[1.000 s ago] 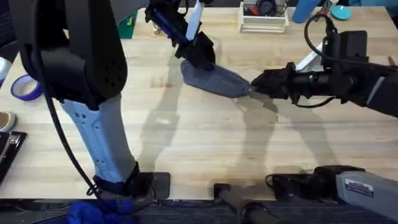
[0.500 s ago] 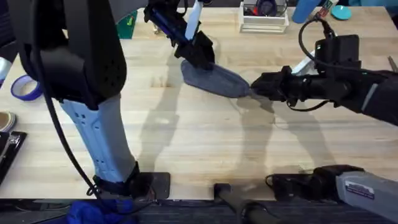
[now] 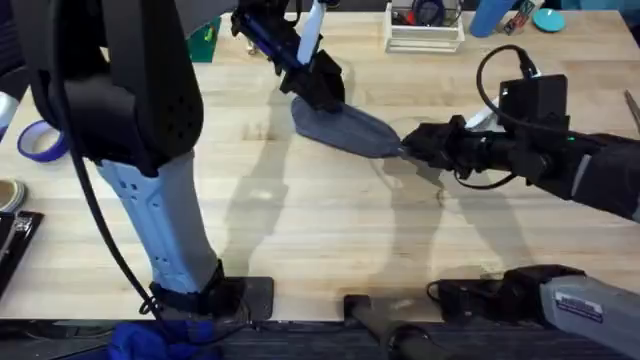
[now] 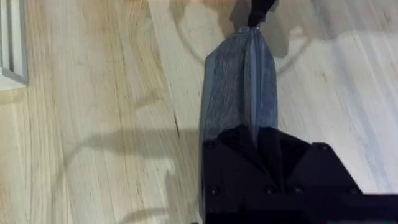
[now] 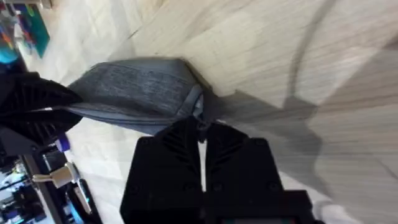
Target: Unzip the bag, pick up the pens from the table one at a time and place them inside, then zip the bag closed.
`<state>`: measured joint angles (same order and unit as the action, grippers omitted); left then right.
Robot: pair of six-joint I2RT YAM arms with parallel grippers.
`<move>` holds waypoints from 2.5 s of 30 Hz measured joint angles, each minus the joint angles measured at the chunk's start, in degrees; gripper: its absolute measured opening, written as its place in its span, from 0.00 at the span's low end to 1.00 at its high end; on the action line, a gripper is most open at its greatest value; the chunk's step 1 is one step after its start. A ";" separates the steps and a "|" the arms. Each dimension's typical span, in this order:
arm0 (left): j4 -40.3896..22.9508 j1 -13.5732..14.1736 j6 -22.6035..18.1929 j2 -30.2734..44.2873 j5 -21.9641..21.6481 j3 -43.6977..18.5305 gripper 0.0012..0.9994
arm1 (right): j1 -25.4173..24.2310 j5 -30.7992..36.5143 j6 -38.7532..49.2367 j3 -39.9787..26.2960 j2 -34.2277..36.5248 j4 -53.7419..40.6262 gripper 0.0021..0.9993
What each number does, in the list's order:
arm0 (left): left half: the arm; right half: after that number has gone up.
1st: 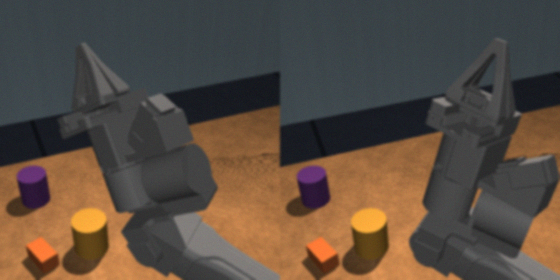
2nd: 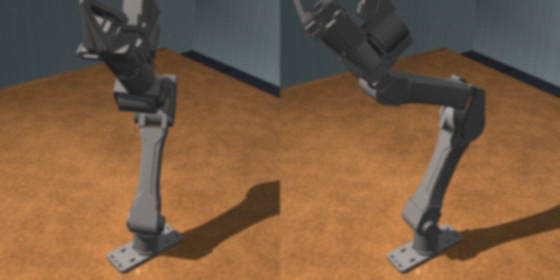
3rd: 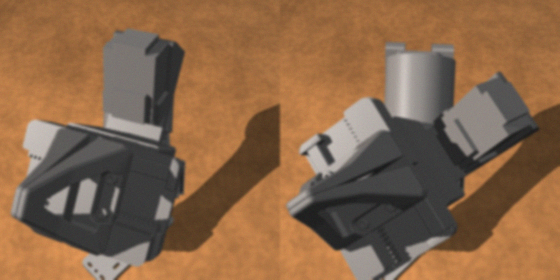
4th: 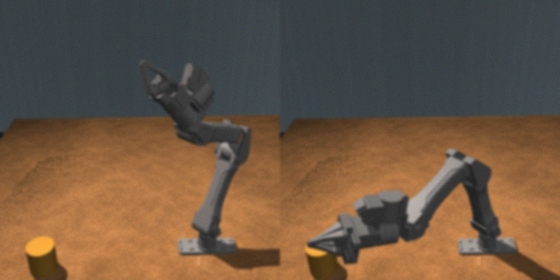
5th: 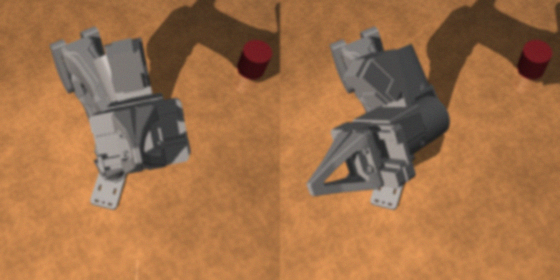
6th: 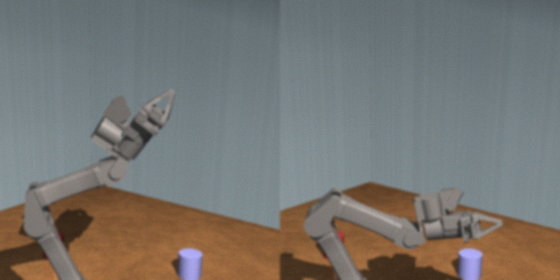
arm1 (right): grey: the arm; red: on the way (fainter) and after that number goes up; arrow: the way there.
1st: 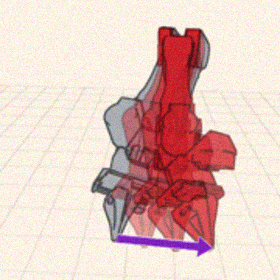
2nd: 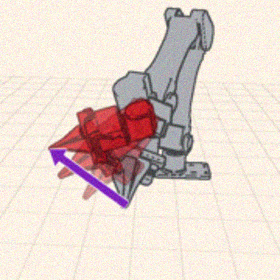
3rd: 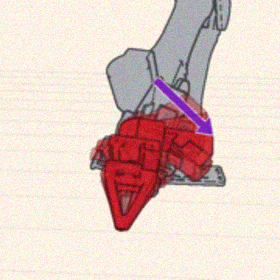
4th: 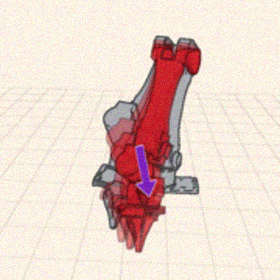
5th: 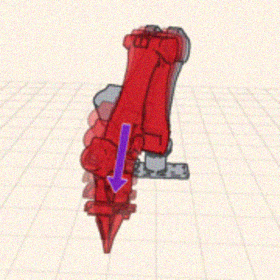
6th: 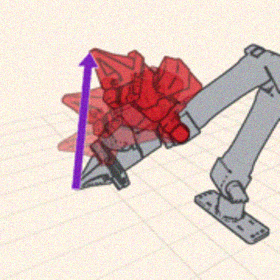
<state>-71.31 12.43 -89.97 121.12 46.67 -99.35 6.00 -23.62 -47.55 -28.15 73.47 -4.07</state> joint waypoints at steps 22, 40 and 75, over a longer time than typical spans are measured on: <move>0.31 -2.49 -0.02 0.00 -0.36 0.00 0.04 | -0.44 5.92 3.76 1.11 -6.94 -0.13 1.00; -9.66 -3.26 -0.49 0.00 -3.29 -7.25 1.00 | -0.55 8.97 10.25 -0.55 -10.88 -3.54 1.00; -25.55 0.52 52.89 -18.62 -24.02 -29.01 1.00 | -0.55 22.99 28.35 -25.69 -21.75 -34.38 1.00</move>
<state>-96.86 12.95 -37.08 102.50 22.65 -128.36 5.45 -0.62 -19.20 -53.84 51.72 -38.45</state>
